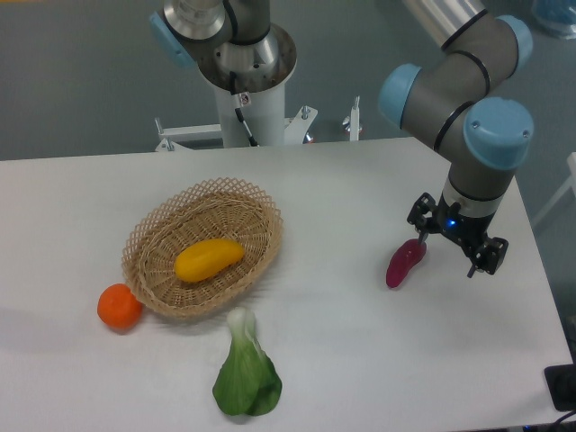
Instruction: Pick up the mango from the basket
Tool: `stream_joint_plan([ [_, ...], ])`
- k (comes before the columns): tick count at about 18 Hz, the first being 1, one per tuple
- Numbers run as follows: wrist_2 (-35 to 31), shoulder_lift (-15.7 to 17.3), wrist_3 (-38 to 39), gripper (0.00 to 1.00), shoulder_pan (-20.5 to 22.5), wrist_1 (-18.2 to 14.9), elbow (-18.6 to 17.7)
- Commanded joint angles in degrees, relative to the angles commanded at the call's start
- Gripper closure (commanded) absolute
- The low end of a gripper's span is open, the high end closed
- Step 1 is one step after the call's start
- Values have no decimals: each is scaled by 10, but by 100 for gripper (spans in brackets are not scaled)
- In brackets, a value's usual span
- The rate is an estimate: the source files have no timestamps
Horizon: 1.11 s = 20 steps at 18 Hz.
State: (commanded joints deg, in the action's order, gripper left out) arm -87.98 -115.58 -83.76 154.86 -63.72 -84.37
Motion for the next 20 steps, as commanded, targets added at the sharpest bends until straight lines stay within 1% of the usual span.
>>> stream_joint_plan([
  [11, -3, 1, 6, 0, -1, -2, -1],
  [12, -3, 1, 9, 0, -3, 1, -4],
  [15, -3, 7, 11, 0, -15, -5, -14],
  [16, -3, 14, 11, 0, -20, -8, -20],
  [20, -2, 40, 15, 0, -33, -5, -68],
])
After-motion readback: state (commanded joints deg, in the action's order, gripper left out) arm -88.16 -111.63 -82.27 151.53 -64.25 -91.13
